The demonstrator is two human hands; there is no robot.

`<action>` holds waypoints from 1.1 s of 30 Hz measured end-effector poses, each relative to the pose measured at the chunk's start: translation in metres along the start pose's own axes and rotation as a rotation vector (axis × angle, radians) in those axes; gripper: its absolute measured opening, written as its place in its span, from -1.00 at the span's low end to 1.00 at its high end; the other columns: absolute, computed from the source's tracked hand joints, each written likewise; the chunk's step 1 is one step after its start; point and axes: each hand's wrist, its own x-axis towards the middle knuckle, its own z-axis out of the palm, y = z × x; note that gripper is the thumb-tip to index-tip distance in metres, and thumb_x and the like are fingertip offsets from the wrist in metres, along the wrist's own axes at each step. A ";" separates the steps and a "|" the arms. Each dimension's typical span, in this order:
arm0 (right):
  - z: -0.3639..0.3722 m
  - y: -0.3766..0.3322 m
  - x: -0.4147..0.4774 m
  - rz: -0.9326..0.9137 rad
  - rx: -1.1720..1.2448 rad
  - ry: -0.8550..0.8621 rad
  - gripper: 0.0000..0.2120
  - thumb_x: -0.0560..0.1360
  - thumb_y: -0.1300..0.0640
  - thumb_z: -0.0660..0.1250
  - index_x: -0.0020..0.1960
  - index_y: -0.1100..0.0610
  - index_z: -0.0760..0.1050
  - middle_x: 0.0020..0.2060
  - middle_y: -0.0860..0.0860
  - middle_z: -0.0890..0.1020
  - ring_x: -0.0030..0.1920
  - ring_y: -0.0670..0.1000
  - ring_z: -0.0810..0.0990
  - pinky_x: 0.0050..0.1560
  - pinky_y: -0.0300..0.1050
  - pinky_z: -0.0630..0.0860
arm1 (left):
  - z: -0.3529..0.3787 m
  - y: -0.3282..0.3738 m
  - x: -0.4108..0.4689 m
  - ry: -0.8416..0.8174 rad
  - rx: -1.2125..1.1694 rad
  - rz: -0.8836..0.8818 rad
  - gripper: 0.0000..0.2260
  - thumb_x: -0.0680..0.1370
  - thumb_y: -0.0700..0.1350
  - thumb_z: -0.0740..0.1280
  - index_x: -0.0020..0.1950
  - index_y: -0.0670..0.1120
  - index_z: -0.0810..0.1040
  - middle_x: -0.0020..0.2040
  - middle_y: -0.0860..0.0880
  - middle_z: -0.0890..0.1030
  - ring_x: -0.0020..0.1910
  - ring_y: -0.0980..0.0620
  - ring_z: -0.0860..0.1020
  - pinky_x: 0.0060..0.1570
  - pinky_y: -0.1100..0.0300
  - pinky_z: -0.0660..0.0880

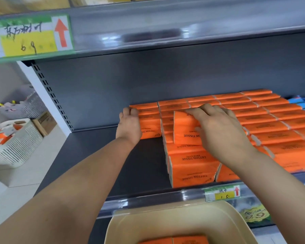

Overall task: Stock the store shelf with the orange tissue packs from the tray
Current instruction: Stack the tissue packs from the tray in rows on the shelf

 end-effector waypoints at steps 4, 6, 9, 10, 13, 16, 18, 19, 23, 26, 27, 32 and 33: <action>-0.020 -0.010 0.020 0.026 0.065 -0.104 -0.48 0.44 0.20 0.38 0.36 -0.04 0.38 0.19 0.01 0.51 0.23 0.13 0.46 0.15 0.02 0.37 | -0.015 -0.018 -0.011 0.035 -0.061 0.002 -0.57 0.43 -0.40 0.27 0.27 -0.18 0.36 0.28 -0.13 0.33 0.21 -0.13 0.32 0.06 0.04 0.48; -0.024 -0.024 0.038 0.027 0.135 -0.112 -0.50 0.45 0.17 0.38 0.36 -0.02 0.37 0.21 0.04 0.50 0.24 0.15 0.45 0.18 0.02 0.38 | -0.026 -0.026 -0.016 0.013 -0.095 -0.006 -0.57 0.46 -0.38 0.23 0.32 -0.18 0.35 0.29 -0.13 0.34 0.24 -0.14 0.32 0.12 0.03 0.44; -0.015 -0.054 0.068 -0.019 0.265 -0.109 -0.50 0.42 0.17 0.40 0.33 0.00 0.38 0.19 0.06 0.48 0.21 0.17 0.48 0.20 0.03 0.44 | -0.040 -0.037 -0.022 0.009 -0.104 -0.018 -0.50 0.45 -0.42 0.21 0.38 -0.18 0.31 0.31 -0.14 0.35 0.28 -0.12 0.33 0.14 0.06 0.42; -0.008 -0.065 0.077 -0.040 0.309 -0.129 -0.50 0.42 0.17 0.40 0.33 0.00 0.38 0.20 0.07 0.47 0.21 0.17 0.48 0.22 0.03 0.44 | -0.043 -0.042 -0.023 0.013 -0.111 -0.019 -0.49 0.45 -0.43 0.21 0.38 -0.18 0.31 0.31 -0.14 0.35 0.28 -0.11 0.33 0.13 0.07 0.41; 0.018 -0.092 0.093 -0.095 0.358 -0.236 -0.52 0.43 0.18 0.38 0.32 -0.01 0.38 0.21 0.05 0.43 0.22 0.14 0.47 0.23 0.00 0.43 | -0.049 -0.052 -0.028 0.022 -0.149 -0.037 -0.51 0.44 -0.43 0.19 0.35 -0.18 0.34 0.29 -0.15 0.38 0.26 -0.12 0.35 0.07 0.07 0.42; 0.048 -0.105 0.095 -0.115 0.258 -0.311 -0.53 0.44 0.23 0.35 0.31 -0.02 0.38 0.22 0.03 0.44 0.27 0.10 0.43 0.23 -0.01 0.39 | -0.050 -0.060 -0.034 0.007 -0.170 -0.047 -0.53 0.48 -0.39 0.21 0.38 -0.16 0.33 0.31 -0.13 0.38 0.29 -0.11 0.35 0.03 0.11 0.41; 0.065 -0.107 0.090 -0.107 0.147 -0.364 -0.54 0.44 0.25 0.31 0.30 -0.03 0.39 0.23 0.02 0.44 0.31 0.09 0.37 0.27 0.03 0.32 | -0.047 -0.063 -0.038 -0.027 -0.161 -0.051 -0.54 0.52 -0.32 0.25 0.41 -0.14 0.31 0.34 -0.11 0.36 0.32 -0.08 0.34 0.01 0.20 0.35; 0.072 -0.106 0.087 -0.098 0.095 -0.388 -0.55 0.45 0.25 0.30 0.30 -0.02 0.39 0.24 0.03 0.45 0.32 0.10 0.36 0.28 0.05 0.30 | -0.045 -0.063 -0.040 -0.043 -0.154 -0.050 -0.54 0.53 -0.29 0.26 0.42 -0.12 0.30 0.35 -0.09 0.35 0.34 -0.06 0.33 0.00 0.23 0.33; 0.082 -0.103 0.081 -0.067 0.012 -0.392 -0.55 0.46 0.25 0.31 0.32 0.03 0.37 0.24 0.06 0.46 0.32 0.13 0.35 0.24 0.08 0.33 | -0.040 -0.058 -0.042 -0.092 -0.153 -0.037 -0.54 0.54 -0.22 0.29 0.43 -0.08 0.30 0.35 -0.06 0.35 0.36 -0.02 0.32 -0.01 0.21 0.36; 0.067 -0.096 0.079 -0.043 0.059 -0.343 -0.51 0.44 0.13 0.39 0.33 0.02 0.35 0.23 0.05 0.44 0.30 0.13 0.37 0.22 0.06 0.36 | -0.033 -0.049 -0.041 -0.101 -0.176 0.007 -0.52 0.52 -0.18 0.33 0.42 -0.06 0.29 0.32 -0.06 0.35 0.33 -0.04 0.34 -0.02 0.15 0.41; 0.061 -0.091 0.076 -0.026 0.062 -0.317 -0.52 0.44 0.13 0.38 0.33 0.01 0.36 0.22 0.04 0.45 0.28 0.12 0.38 0.21 0.06 0.37 | -0.031 -0.045 -0.040 -0.094 -0.176 0.031 -0.50 0.51 -0.17 0.34 0.42 -0.04 0.28 0.30 -0.05 0.36 0.31 -0.04 0.35 -0.04 0.14 0.42; 0.040 -0.065 0.047 0.073 0.016 -0.312 -0.60 0.49 0.23 0.21 0.29 -0.02 0.42 0.18 0.02 0.50 0.26 0.10 0.40 0.19 0.01 0.36 | -0.022 -0.025 -0.031 -0.099 -0.021 0.037 -0.41 0.46 -0.02 0.42 0.42 0.00 0.25 0.29 -0.05 0.33 0.28 -0.06 0.33 0.01 0.00 0.52; 0.038 -0.061 0.042 0.089 0.030 -0.339 -0.59 0.49 0.24 0.17 0.30 -0.02 0.42 0.19 0.02 0.50 0.27 0.10 0.40 0.22 0.02 0.35 | -0.020 -0.020 -0.029 -0.093 0.014 0.022 -0.41 0.46 0.01 0.43 0.41 -0.02 0.26 0.28 -0.05 0.34 0.28 -0.06 0.34 0.00 0.00 0.52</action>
